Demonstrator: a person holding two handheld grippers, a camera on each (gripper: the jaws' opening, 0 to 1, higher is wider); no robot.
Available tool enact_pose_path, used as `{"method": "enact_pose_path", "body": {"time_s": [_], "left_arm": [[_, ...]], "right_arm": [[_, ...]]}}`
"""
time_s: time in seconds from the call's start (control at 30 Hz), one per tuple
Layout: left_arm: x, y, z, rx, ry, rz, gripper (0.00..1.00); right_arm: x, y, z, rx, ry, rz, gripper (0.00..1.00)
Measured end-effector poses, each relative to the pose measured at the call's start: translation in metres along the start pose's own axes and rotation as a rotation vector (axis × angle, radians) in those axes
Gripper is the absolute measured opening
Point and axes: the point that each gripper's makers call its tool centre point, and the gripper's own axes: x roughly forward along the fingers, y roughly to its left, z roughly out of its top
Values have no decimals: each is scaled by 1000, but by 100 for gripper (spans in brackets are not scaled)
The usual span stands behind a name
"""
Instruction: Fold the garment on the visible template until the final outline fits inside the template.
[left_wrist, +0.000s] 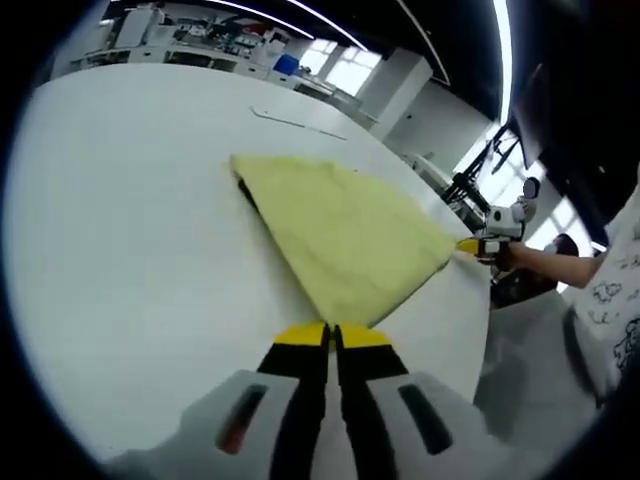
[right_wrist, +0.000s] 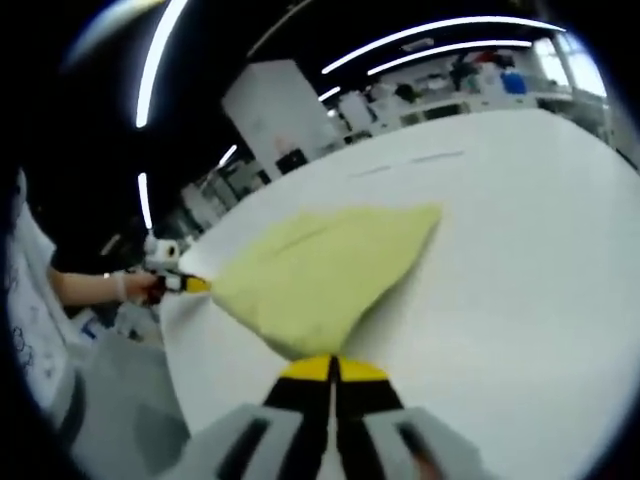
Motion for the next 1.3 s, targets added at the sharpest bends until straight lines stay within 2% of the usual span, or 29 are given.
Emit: {"method": "enact_pose_path", "body": {"time_s": [0.17, 0.37, 0.63, 0.87, 0.97, 1.13, 1.23, 1.3], "left_arm": [[-3, 5, 0, -16, -8, -2, 0], [-5, 11, -6, -19, 4, -3, 0], [-8, 1, -16, -47, -1, -2, 0], [-19, 7, -28, -47, 3, 6, 0], [-21, 8, -28, -66, -10, 3, 0], [-19, 0, -29, -46, -5, 8, 0], [-18, -4, -29, -26, -2, 11, 3], [-20, -2, -29, -21, -3, 16, 10]], "right_arm": [[-7, 2, 4, -19, -4, -3, 0], [-9, 6, -2, -42, 21, -2, 0], [-9, 2, -7, -28, 29, -4, 0], [-15, 5, -14, -28, 42, -9, 0], [-17, 6, -14, -5, 31, -5, 0], [-17, 9, -14, -11, 35, -7, 0], [-18, 11, -14, -16, 38, -5, 0], [-19, 14, -14, -15, 41, -4, 0]]}}
